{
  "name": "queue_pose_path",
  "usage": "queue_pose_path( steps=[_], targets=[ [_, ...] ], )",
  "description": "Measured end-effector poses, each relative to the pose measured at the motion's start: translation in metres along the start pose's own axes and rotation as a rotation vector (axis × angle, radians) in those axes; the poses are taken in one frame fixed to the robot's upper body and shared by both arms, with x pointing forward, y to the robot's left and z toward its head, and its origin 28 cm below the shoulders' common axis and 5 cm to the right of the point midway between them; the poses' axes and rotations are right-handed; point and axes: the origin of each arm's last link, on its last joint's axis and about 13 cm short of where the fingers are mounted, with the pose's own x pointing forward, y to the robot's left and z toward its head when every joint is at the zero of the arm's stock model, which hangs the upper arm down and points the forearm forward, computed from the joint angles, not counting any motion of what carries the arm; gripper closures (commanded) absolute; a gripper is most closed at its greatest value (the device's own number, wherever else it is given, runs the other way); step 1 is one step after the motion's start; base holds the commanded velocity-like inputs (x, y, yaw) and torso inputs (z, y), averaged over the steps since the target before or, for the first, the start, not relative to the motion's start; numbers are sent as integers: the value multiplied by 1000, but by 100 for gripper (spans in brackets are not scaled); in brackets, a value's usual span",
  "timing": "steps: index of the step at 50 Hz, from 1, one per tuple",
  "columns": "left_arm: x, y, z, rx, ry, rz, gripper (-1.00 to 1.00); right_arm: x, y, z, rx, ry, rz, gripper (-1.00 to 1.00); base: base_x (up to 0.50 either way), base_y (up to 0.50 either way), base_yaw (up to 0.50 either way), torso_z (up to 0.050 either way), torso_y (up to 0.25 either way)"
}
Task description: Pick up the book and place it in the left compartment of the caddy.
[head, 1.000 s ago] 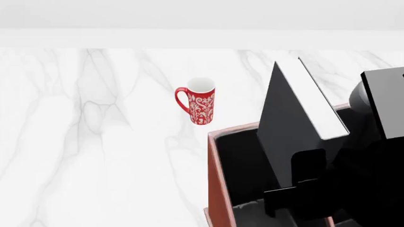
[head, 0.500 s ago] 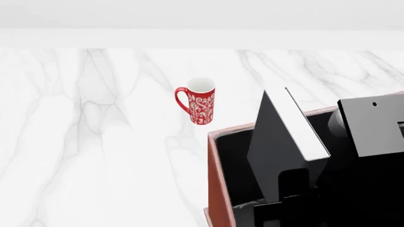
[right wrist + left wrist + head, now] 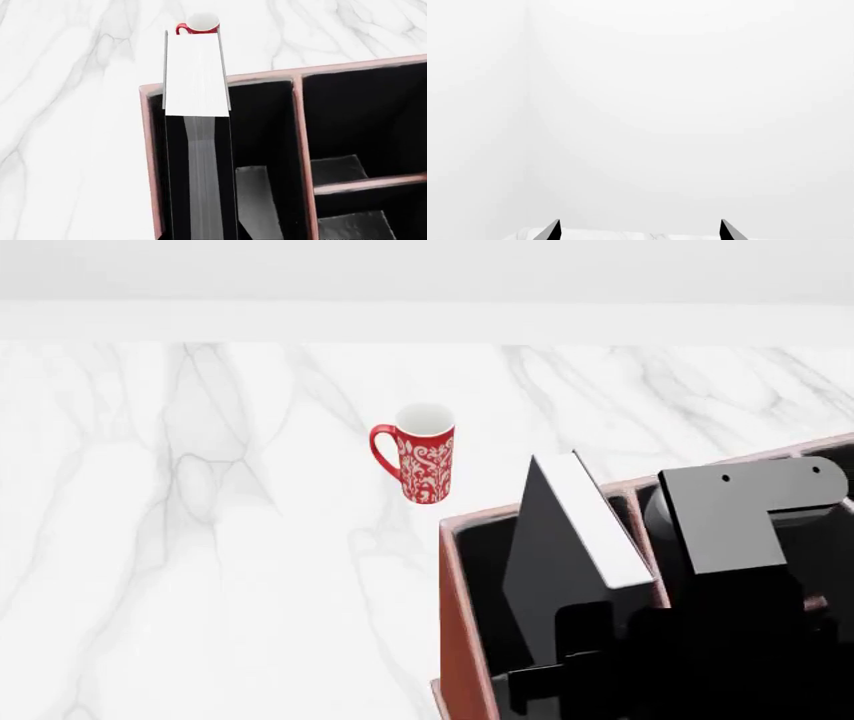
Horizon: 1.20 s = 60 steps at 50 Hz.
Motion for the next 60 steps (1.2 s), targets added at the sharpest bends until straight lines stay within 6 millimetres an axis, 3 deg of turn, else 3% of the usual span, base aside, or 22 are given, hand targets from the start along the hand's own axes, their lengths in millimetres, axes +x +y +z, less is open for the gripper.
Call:
queue_pose_path(
  steps=[60],
  targets=[
    [-1, 1, 2, 1, -8, 5, -100, 40, -14, -35, -17, 3, -66, 100, 0, 0, 0, 0, 1]
  ],
)
